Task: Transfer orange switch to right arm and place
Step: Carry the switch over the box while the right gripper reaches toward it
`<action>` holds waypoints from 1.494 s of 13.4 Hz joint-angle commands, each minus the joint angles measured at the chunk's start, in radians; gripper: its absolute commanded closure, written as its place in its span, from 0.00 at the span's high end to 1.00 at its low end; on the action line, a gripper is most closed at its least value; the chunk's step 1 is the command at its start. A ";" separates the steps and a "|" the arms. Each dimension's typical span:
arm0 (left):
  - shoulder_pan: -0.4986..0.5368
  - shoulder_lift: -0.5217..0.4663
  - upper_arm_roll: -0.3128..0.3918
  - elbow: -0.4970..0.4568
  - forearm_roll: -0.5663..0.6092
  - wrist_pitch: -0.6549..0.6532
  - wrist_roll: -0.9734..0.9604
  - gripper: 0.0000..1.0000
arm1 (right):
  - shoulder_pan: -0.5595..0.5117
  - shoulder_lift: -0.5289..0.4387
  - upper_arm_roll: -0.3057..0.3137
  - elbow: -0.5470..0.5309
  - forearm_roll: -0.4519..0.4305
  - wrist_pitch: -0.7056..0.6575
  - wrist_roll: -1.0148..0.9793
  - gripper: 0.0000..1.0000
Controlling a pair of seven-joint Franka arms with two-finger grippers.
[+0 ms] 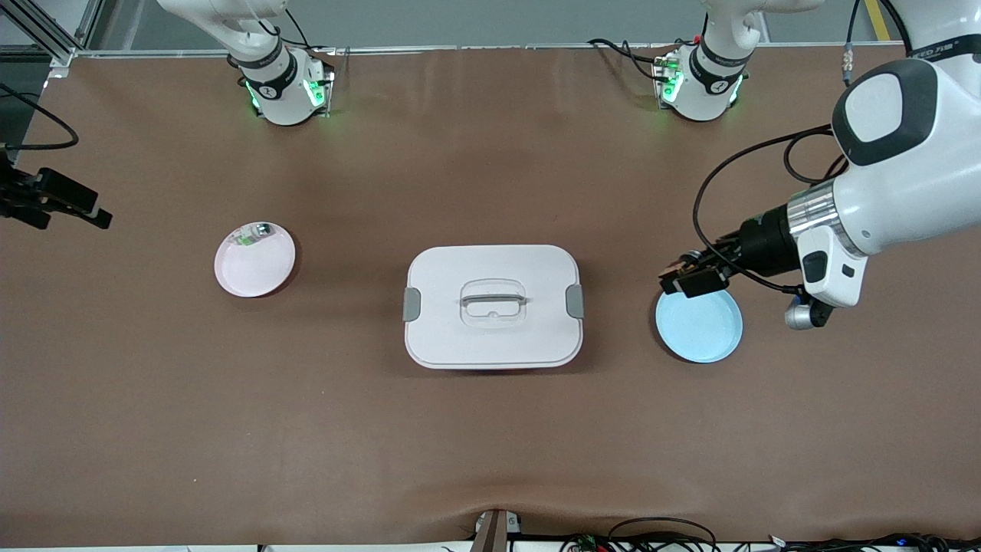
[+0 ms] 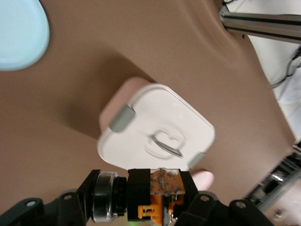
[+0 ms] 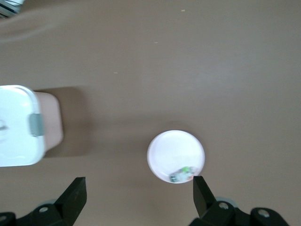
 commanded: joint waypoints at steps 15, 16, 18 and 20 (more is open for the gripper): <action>-0.427 0.110 -0.028 0.062 -0.059 0.464 -0.873 0.27 | 0.309 0.009 0.005 -0.136 0.308 0.488 0.292 1.00; -0.448 0.108 -0.028 0.062 -0.058 0.464 -0.908 0.27 | 0.326 0.012 0.005 -0.136 0.308 0.496 0.324 1.00; -0.479 0.101 -0.028 0.062 -0.058 0.464 -0.955 0.27 | 0.351 0.029 0.005 -0.136 0.326 0.522 0.347 1.00; -0.499 0.099 -0.030 0.062 -0.058 0.464 -0.966 0.27 | 0.366 0.029 0.005 -0.139 0.372 0.534 0.366 1.00</action>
